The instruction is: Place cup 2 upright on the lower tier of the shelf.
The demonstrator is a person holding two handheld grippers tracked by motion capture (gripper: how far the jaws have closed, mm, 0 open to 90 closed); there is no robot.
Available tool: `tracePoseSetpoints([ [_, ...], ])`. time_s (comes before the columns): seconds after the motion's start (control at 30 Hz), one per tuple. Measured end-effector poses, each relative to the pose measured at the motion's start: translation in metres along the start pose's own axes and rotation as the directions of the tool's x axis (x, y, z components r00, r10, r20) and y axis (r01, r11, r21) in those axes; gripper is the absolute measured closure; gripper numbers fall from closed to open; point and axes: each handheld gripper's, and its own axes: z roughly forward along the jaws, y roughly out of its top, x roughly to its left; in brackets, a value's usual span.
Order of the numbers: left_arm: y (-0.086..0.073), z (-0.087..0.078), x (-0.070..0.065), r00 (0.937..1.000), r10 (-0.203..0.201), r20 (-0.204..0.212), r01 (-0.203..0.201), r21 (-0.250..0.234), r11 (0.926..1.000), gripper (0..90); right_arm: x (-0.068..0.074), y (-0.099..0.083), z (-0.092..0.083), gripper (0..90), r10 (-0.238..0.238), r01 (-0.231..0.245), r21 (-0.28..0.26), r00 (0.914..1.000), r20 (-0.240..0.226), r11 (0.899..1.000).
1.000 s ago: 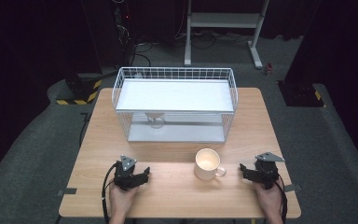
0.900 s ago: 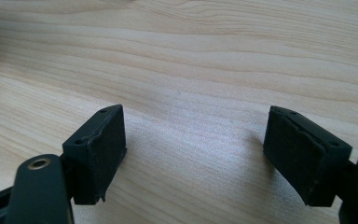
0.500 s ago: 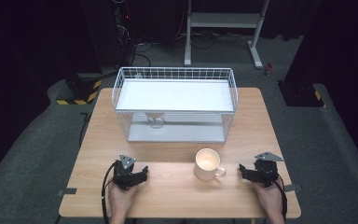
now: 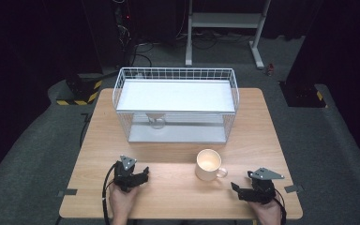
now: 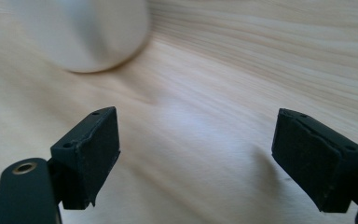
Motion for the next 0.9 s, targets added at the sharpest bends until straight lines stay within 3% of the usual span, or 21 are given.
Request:
tracePoseSetpoints([
  [0.07,0.0,0.0,0.0,1.0,0.0,0.0,0.0,0.0,1.0,22.4,0.011,0.001,-0.005,13.8,-0.036,0.035,-0.041,0.9991,-0.024,0.999],
  [0.13,0.0,0.0,0.0,1.0,0.0,0.0,0.0,0.0,1.0,22.4,0.013,0.001,-0.005,13.6,-0.038,0.036,-0.048,0.9989,-0.029,0.998],
  [0.27,0.0,0.0,0.0,1.0,0.001,0.001,-0.001,0.001,1.0,22.4,0.017,0.008,0.0,12.7,-0.045,0.039,-0.067,0.995,-0.089,0.997],
  [0.47,0.0,0.0,0.0,1.0,0.001,0.002,-0.001,0.001,1.0,22.3,0.026,0.022,0.009,11.6,-0.088,0.079,-0.086,0.9894,-0.115,0.993],
  [0.53,0.0,0.0,0.0,1.0,0.001,0.001,-0.001,0.0,1.0,22.3,0.03,0.03,0.013,9.9,-0.096,0.082,-0.1,0.9855,-0.141,0.992],
  [0.9,0.0,0.0,-0.001,1.0,0.001,0.002,-0.001,-0.002,1.0,22.8,0.033,0.053,0.016,8.7,-0.121,0.095,-0.148,0.9769,-0.176,0.984],
])
